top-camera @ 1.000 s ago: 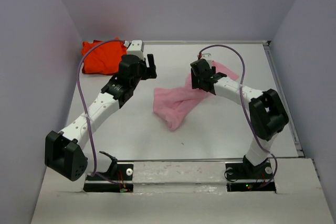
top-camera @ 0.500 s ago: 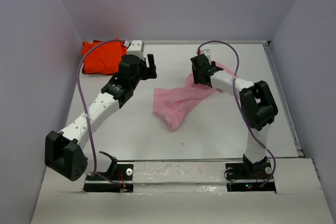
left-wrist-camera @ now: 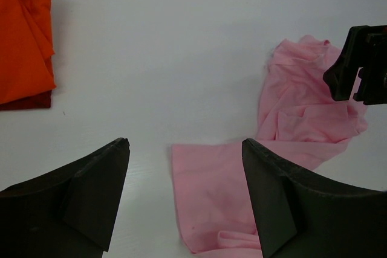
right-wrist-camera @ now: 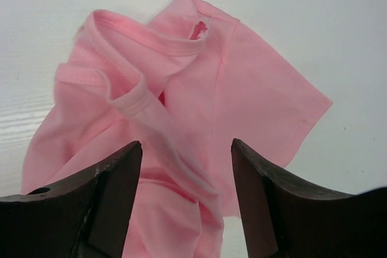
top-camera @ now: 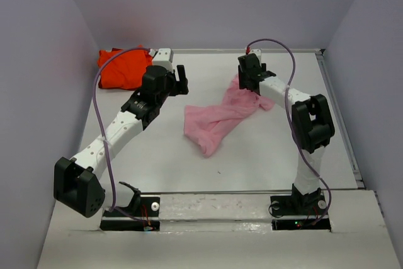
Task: Fold and stack the t-shirts
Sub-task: Flatten out the crumpled T-shirt at the center of the board.
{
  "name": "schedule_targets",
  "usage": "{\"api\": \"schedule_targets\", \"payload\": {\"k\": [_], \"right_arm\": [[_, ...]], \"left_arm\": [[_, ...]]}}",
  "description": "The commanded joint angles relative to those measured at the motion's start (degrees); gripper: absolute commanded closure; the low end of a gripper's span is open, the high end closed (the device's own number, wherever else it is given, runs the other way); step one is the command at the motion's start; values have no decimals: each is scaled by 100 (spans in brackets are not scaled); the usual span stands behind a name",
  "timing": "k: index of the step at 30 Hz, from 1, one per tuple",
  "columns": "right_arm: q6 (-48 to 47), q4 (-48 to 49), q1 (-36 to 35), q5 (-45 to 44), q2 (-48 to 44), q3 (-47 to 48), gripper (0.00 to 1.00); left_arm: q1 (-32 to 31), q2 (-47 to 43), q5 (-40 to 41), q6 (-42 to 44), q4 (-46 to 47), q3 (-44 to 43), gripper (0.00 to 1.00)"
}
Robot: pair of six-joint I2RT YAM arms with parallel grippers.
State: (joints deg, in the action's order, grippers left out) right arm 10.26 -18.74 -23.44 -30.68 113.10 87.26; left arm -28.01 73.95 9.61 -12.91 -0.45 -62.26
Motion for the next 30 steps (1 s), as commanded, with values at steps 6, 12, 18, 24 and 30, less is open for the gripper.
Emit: {"api": "schedule_targets", "payload": {"k": [6,12,18,24,30], "right_arm": [[142,108,428,728,687,283,55],[195,116,428,1002,714,291,79],[257,143,428,1274,503,107,100],[310,292,428,1608,-156,-139,100],[205,310,122,1863,-849,-201,100]], "left_arm": [[24,-197,-64,43,203,-5,16],[24,-197,-73,43,203,3,16],[24,-197,-73,43,203,-5,16],[32,-197,-73,34,212,3,16],[32,-188,-73,43,212,3,16]]}}
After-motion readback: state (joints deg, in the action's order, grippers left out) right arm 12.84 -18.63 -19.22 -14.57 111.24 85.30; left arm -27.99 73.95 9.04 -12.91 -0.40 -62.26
